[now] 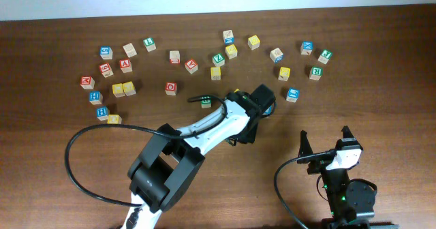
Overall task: Spell out CVPR
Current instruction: 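Place the green V block just right of the C block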
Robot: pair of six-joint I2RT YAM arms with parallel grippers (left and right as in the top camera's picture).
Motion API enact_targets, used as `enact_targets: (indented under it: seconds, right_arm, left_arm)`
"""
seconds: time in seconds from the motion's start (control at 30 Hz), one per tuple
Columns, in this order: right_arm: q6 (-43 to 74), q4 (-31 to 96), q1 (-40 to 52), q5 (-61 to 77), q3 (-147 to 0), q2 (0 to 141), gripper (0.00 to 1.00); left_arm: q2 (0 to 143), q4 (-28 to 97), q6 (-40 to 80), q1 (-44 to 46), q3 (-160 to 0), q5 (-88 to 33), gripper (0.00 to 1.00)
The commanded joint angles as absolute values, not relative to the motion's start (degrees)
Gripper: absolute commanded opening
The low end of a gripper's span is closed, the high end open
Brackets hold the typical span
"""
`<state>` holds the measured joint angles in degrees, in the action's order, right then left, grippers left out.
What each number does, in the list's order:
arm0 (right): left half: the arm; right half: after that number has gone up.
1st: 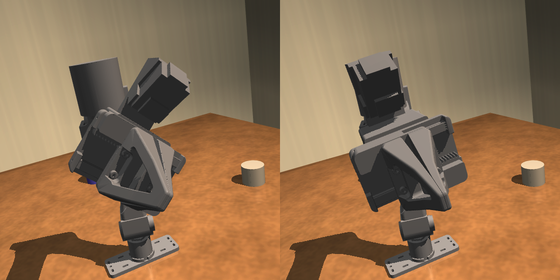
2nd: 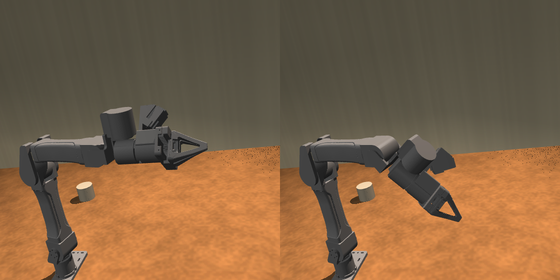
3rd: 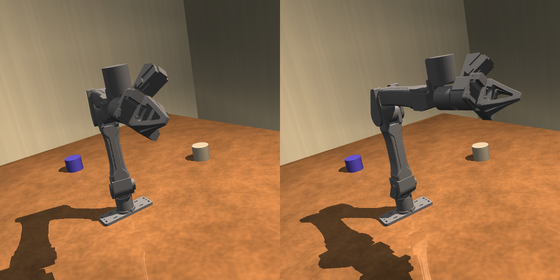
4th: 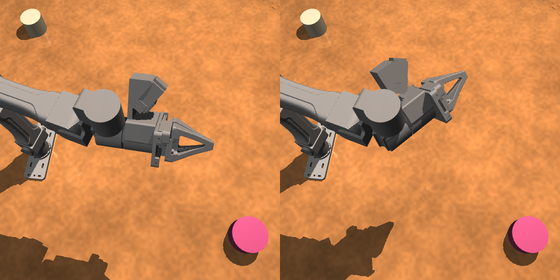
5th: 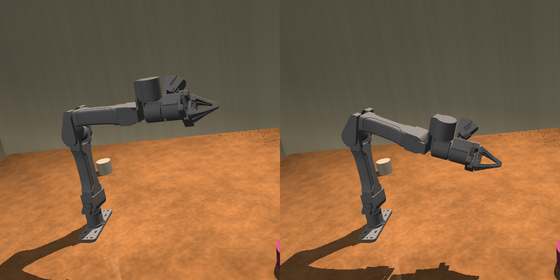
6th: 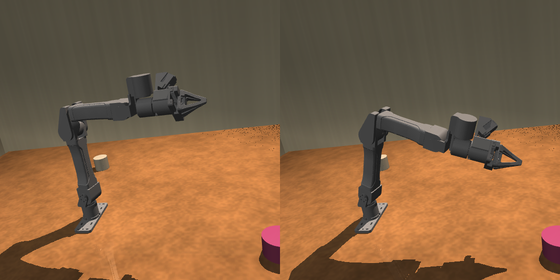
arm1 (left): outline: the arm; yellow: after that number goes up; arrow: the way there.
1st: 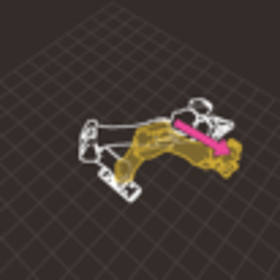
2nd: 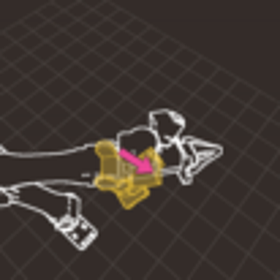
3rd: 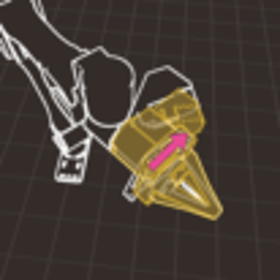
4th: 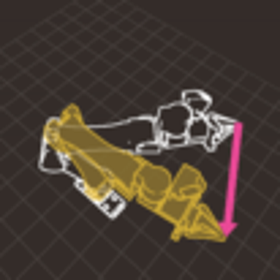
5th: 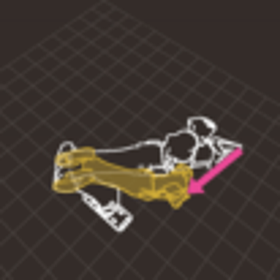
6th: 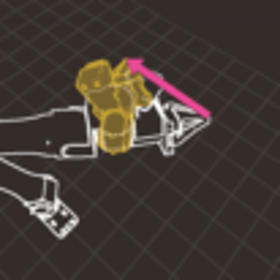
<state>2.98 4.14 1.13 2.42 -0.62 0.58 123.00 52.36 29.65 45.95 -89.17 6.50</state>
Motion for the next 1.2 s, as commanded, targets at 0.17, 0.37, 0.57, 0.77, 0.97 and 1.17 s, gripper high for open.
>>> enact_targets:
  seconds: [0.17,0.37,0.57,0.77,0.97,1.17]
  right_arm:
    - [2.98,4.45,0.69,2.33,-0.32,0.21,0.98]
    - [2.98,4.45,0.69,2.33,-0.32,0.21,0.98]
    - [2.98,4.45,0.69,2.33,-0.32,0.21,0.98]
    - [2.98,4.45,0.69,2.33,-0.32,0.21,0.98]
    - [2.98,4.45,0.69,2.33,-0.32,0.21,0.98]
    - [2.98,4.45,0.69,2.33,-0.32,0.21,0.98]
  left_arm:
    - [121.93,58.61,38.41,39.55,-88.64,7.40,0.24]
    - [121.93,62.04,40.73,36.36,-88.64,6.20,0.25]
    - [121.95,62.33,40.23,36.38,-88.64,1.69,0.25]
    - [121.95,64.82,37.69,36.86,-88.64,3.90,0.27]
    - [121.95,63.07,37.69,36.99,-88.64,3.92,0.29]
    - [121.84,63.13,37.67,36.95,-89.08,3.90,0.41]
